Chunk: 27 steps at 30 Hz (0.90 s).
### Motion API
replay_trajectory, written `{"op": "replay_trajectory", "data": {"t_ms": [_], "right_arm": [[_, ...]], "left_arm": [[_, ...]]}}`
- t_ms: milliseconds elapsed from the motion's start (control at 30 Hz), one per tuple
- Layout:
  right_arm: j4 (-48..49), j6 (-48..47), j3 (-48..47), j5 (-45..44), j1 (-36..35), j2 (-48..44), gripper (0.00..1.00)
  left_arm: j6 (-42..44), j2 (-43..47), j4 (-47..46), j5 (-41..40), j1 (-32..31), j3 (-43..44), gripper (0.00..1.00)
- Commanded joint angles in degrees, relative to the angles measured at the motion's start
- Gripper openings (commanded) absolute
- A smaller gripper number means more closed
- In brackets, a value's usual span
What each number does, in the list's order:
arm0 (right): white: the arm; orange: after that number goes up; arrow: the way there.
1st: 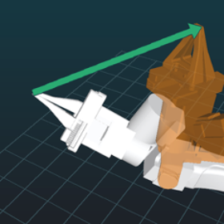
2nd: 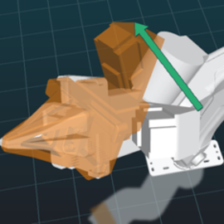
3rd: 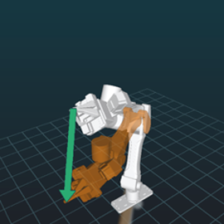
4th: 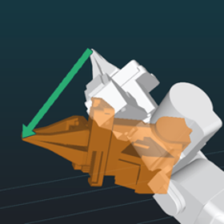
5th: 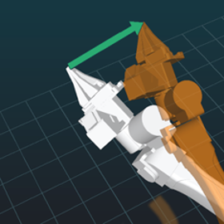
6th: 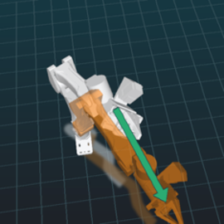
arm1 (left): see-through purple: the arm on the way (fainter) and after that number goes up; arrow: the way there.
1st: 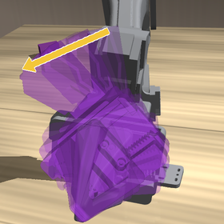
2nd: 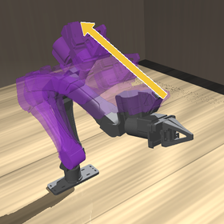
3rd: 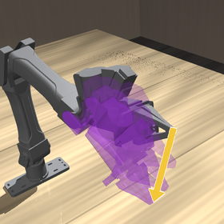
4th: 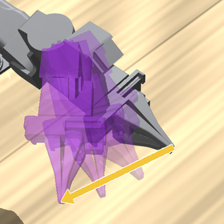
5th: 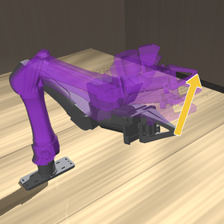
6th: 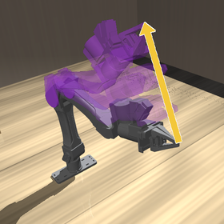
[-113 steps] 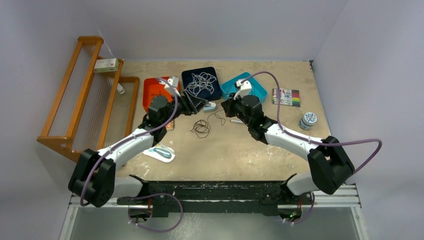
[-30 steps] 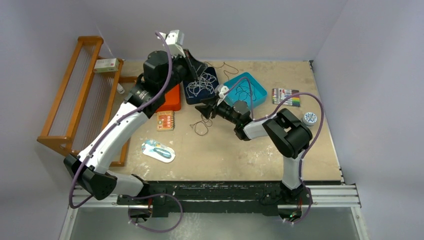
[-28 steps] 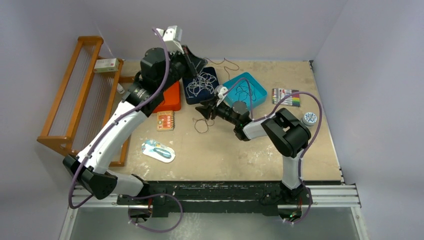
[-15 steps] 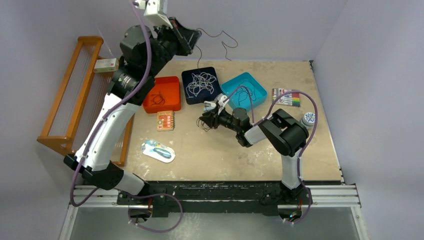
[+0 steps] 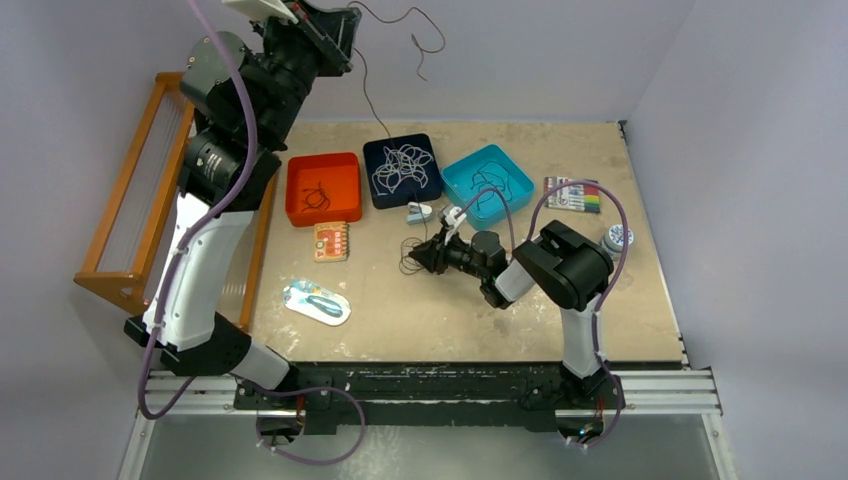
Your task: Untangle the cables
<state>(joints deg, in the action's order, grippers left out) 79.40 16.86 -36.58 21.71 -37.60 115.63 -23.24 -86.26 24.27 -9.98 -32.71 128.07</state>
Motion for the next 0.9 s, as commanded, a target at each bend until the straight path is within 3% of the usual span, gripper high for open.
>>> {"op": "replay_trajectory", "data": {"t_ms": [0, 500, 867], "right_arm": [[5.11, 1.80, 1.35, -2.58, -0.43, -0.43, 0.24], [2.06, 4.45, 5.06, -7.69, -0.45, -2.11, 0.21], [-2.50, 5.01, 9.94, -12.18, -0.38, -10.24, 0.15]], "left_arm": [[4.05, -0.31, -4.76, -4.57, -0.07, 4.02, 0.00], [14.71, -2.25, -11.90, -11.06, -0.07, 9.92, 0.00], [19.76, -3.18, -14.54, -13.51, -0.07, 12.02, 0.00]]}}
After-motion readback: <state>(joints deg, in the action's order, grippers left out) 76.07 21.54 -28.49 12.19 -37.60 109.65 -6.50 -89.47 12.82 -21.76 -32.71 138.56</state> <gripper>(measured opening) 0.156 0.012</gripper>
